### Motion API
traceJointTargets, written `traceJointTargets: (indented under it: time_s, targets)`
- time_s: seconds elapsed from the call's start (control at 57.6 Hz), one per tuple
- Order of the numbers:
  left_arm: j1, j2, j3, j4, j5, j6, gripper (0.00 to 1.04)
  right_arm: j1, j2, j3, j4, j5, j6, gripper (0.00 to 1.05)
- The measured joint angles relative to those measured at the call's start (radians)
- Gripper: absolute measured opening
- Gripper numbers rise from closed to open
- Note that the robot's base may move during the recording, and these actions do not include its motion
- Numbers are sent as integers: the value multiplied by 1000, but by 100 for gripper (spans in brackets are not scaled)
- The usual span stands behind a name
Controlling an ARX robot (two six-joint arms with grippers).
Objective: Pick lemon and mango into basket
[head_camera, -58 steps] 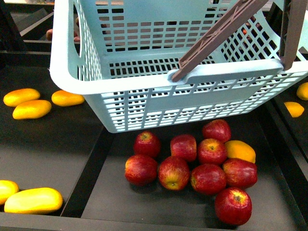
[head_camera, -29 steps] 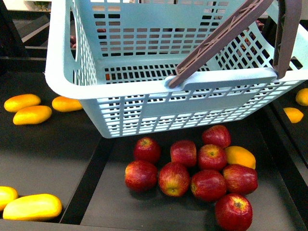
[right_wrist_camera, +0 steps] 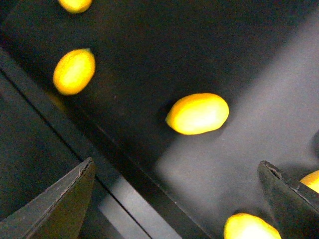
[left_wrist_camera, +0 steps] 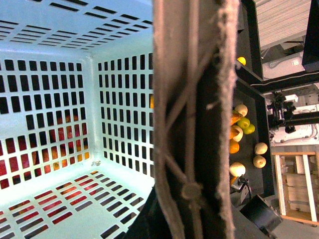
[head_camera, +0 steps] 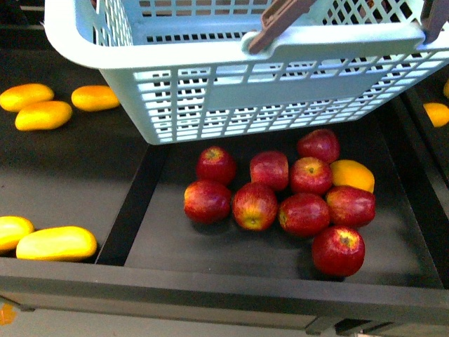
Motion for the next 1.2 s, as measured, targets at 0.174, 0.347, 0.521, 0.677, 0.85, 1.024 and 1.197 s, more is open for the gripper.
traceJointTargets:
  time_s: [0.174, 0.347, 0.521, 0.677, 0.85, 1.024, 1.197]
  targets:
    - [0, 0, 0, 0, 0, 0, 5, -22, 212, 166, -114, -40, 233, 96]
    - [0, 0, 0, 0, 1, 0, 5, -22, 316, 235, -169, -39, 394, 96]
    - [0, 0, 0, 0, 0, 0, 5, -22, 378, 293, -178, -42, 481, 96]
    - [0, 0, 0, 0, -2, 0, 5, -29, 428, 383, -207, -44, 516, 96]
    - [0, 0, 0, 0, -2, 0, 5, -38, 469, 448, -238, -38, 516, 96]
    - [0, 0, 0, 0, -1, 0, 5, -47, 508, 510, -266, -30, 514, 96]
    - [0, 0, 0, 0, -3, 0, 5, -48, 546, 574, -284, -25, 509, 96]
